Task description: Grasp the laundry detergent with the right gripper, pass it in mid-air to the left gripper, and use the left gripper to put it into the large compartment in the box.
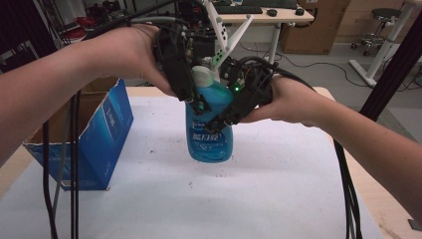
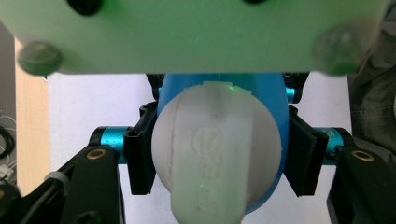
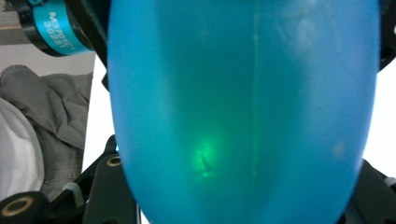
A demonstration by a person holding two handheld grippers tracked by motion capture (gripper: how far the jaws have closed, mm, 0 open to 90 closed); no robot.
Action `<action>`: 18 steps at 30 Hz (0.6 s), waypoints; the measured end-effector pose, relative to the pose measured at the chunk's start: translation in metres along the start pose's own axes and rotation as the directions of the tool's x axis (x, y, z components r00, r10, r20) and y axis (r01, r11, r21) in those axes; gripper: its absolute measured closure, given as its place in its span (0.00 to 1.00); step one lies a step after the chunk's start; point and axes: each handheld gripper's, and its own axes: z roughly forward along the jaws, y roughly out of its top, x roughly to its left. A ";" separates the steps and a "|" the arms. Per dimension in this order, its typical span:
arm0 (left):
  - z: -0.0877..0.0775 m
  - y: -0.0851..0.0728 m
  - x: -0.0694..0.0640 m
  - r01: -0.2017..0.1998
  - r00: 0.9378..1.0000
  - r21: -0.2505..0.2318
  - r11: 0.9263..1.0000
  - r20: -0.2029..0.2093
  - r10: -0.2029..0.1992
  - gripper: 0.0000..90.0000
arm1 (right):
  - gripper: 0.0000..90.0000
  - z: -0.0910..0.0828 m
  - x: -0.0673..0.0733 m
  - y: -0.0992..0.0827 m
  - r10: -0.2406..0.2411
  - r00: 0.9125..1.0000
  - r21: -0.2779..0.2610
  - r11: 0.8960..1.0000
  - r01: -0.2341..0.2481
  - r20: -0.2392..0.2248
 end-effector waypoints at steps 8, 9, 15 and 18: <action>-0.005 -0.006 0.001 0.042 0.999 0.003 0.999 -0.002 -0.042 0.43 | 0.29 0.001 -0.001 0.000 0.017 0.999 -0.009 1.000 -0.017 -0.043; -0.006 -0.008 0.002 0.050 0.999 0.005 0.999 -0.001 -0.050 0.43 | 0.25 0.001 -0.001 0.000 0.022 0.999 -0.011 1.000 -0.023 -0.049; -0.012 -0.015 0.001 0.092 0.996 -0.003 0.996 0.000 -0.092 0.43 | 0.19 -0.002 -0.005 -0.010 0.082 0.997 0.003 0.997 -0.082 -0.013; -0.018 -0.020 0.001 0.121 0.993 -0.010 0.993 -0.010 -0.121 0.43 | 0.19 -0.005 -0.008 -0.018 0.105 0.994 0.012 0.994 -0.105 0.010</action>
